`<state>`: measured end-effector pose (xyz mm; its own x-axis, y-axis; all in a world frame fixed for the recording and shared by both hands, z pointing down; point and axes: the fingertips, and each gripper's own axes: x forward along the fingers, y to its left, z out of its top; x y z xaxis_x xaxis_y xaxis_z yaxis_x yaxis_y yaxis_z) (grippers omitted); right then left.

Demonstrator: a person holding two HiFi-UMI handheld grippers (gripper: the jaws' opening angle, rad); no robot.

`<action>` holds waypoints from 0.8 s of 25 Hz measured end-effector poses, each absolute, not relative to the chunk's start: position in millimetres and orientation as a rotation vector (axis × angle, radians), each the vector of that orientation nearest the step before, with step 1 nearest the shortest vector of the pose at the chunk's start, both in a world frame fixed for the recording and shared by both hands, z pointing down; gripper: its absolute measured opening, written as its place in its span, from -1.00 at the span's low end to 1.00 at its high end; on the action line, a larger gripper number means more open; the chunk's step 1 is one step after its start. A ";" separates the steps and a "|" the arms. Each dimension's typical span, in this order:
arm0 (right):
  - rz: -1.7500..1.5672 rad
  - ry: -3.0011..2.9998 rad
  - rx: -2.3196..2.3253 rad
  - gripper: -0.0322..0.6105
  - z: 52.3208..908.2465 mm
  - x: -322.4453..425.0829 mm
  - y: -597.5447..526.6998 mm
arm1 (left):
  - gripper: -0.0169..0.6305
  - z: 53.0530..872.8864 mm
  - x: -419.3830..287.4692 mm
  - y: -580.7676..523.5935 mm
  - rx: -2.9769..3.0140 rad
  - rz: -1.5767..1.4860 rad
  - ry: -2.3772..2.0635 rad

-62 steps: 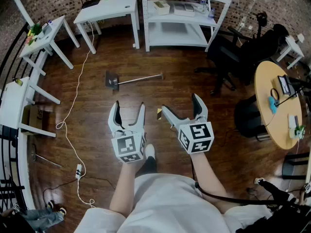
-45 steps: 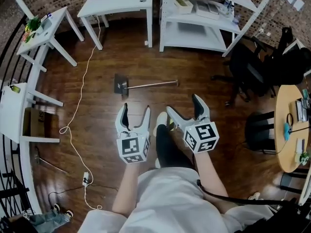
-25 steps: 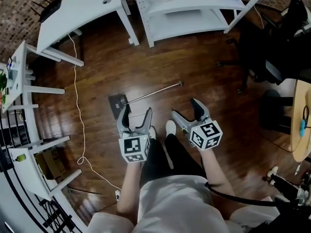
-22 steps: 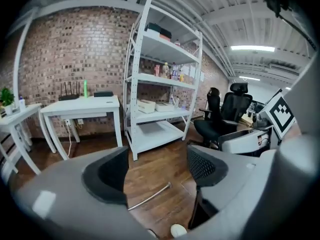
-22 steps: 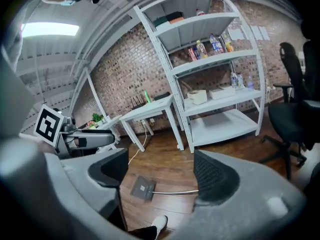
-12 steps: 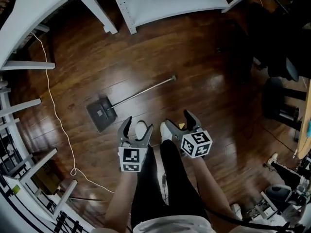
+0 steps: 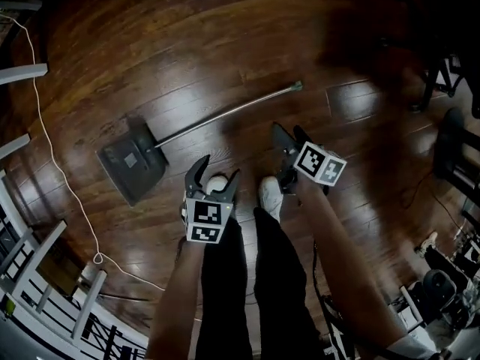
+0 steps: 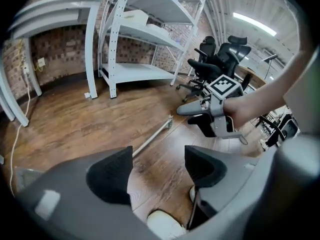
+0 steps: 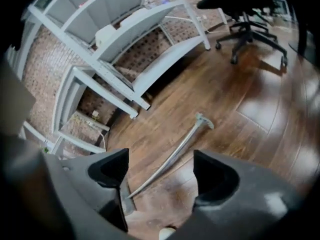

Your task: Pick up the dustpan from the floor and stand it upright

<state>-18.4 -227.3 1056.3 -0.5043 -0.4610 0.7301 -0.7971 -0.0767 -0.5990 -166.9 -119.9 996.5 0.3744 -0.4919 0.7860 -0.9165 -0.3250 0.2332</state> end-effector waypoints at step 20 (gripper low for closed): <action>1.875 -1.803 1.631 -0.61 1158.7 -28.1 -306.6 | 0.09 1051.8 -225.8 -143.8 1.958 0.715 -1.312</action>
